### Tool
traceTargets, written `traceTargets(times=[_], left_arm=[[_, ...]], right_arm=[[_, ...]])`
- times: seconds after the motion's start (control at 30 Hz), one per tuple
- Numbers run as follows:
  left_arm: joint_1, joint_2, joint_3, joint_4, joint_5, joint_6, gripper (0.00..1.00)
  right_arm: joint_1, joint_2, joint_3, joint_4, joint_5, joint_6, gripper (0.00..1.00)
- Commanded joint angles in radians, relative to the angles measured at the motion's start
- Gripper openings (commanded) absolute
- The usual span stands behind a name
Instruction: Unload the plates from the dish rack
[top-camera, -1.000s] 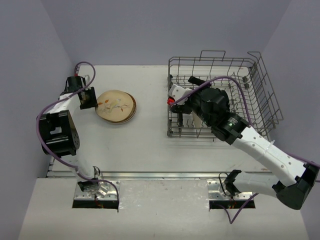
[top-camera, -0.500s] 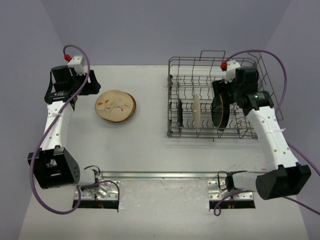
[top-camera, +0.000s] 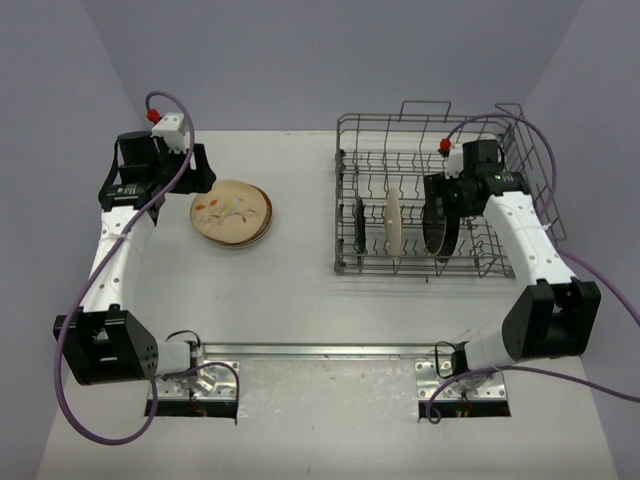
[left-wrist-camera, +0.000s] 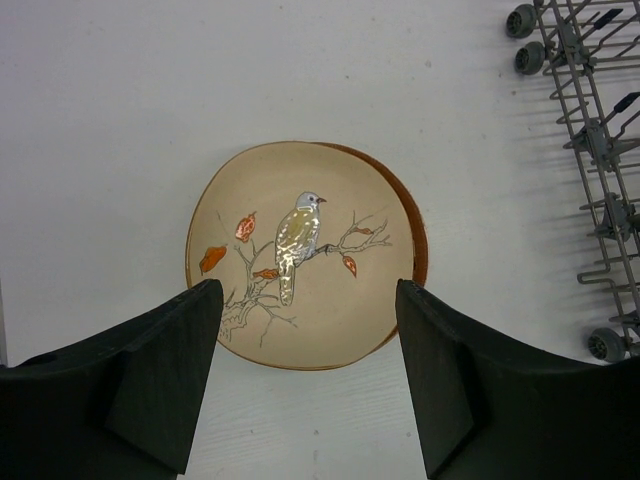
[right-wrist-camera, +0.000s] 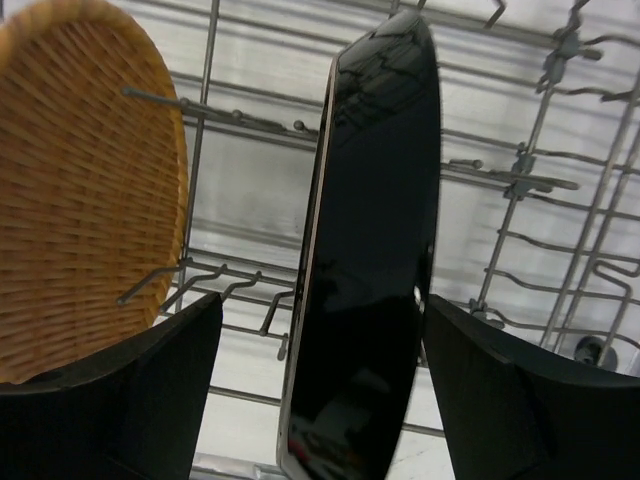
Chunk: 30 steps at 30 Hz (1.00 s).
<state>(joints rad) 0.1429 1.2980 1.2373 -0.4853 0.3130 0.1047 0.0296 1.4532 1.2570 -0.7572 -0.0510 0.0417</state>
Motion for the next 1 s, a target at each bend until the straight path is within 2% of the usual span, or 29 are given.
traceTargets(times=[0.0,0.13,0.2,0.3,0.37,0.5,0.7,0.87,0.97], left_arm=[[-0.002,-0.025,0.044,-0.017,0.026,-0.004,0.69],[-0.002,-0.034,0.034,-0.025,0.031,-0.018,0.77],[-0.002,-0.037,0.031,-0.027,0.034,-0.030,0.92],[-0.003,-0.039,0.031,-0.031,0.051,-0.057,0.96],[-0.002,-0.039,0.033,-0.036,0.065,-0.069,0.98],[-0.002,-0.034,0.057,-0.060,0.105,-0.077,1.00],[-0.002,-0.040,0.088,-0.092,0.124,-0.074,1.00],[-0.002,-0.039,0.111,-0.111,0.152,-0.081,1.00],[-0.001,-0.031,0.134,-0.135,0.176,-0.087,1.00]], right_arm=[[-0.011,0.026,-0.004,0.021,-0.057,0.020,0.65],[-0.016,0.016,-0.004,0.020,-0.111,0.009,0.46],[-0.019,0.007,0.001,0.018,-0.131,0.002,0.28],[-0.023,-0.013,0.039,-0.007,-0.156,-0.003,0.08],[-0.022,-0.016,0.079,-0.038,-0.176,-0.005,0.01],[-0.068,-0.041,0.206,-0.092,-0.307,-0.013,0.00],[-0.070,-0.058,0.412,-0.138,-0.498,0.006,0.00],[-0.067,-0.020,0.597,-0.152,-0.615,-0.006,0.00],[-0.050,0.004,0.698,-0.157,-0.626,-0.033,0.00]])
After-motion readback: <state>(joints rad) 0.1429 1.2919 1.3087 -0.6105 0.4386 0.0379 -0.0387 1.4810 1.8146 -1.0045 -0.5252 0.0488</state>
